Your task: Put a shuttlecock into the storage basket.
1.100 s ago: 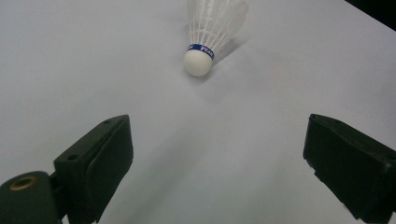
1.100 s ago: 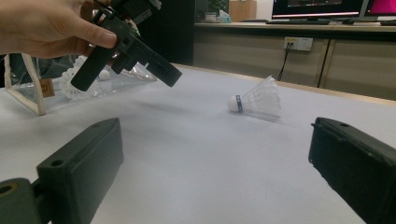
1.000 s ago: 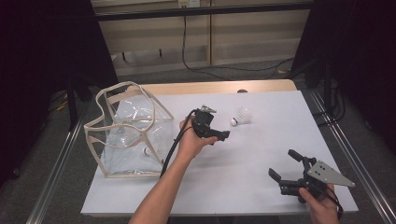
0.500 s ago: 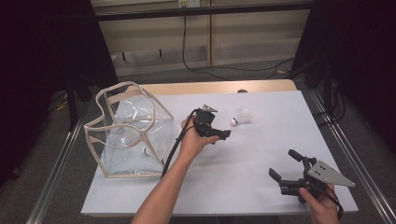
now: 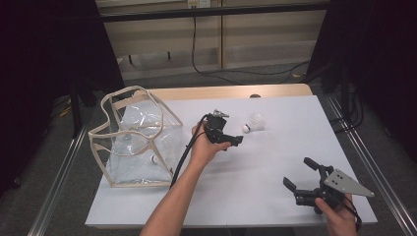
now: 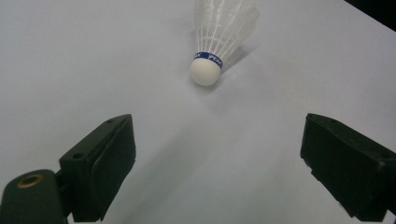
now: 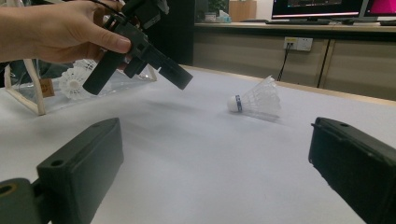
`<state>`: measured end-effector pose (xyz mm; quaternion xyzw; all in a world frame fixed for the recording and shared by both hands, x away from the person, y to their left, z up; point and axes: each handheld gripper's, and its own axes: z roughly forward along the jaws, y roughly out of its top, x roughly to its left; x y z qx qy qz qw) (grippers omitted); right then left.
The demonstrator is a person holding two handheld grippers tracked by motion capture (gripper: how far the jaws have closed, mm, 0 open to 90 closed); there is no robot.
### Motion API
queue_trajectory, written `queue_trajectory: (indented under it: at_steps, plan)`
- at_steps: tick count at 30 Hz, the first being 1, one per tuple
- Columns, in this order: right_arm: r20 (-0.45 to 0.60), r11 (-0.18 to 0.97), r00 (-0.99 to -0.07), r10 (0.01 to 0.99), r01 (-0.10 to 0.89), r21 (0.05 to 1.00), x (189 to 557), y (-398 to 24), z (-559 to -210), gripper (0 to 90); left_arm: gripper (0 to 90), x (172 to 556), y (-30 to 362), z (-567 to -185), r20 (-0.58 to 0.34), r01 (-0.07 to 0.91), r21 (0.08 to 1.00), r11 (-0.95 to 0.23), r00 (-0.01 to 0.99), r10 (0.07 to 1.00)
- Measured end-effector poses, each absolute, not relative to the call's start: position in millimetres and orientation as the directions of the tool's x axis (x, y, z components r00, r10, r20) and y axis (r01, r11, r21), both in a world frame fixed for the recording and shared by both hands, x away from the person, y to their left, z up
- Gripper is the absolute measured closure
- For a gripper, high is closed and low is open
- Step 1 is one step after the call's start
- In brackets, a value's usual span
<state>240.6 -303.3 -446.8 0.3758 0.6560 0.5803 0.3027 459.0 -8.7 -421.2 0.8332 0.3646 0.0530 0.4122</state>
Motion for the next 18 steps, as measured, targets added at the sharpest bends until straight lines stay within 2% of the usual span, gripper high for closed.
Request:
queue_trajectory:
  at_steps: [18]
  plan:
    - [0.038, 0.044, -0.533, 0.845, 0.14, 0.989, 240.5, -304.0, -446.7, 2.8, 12.3, 463.4, -19.0, -423.2, -0.197, 0.554, 0.725, -0.41, 0.737, 0.647]
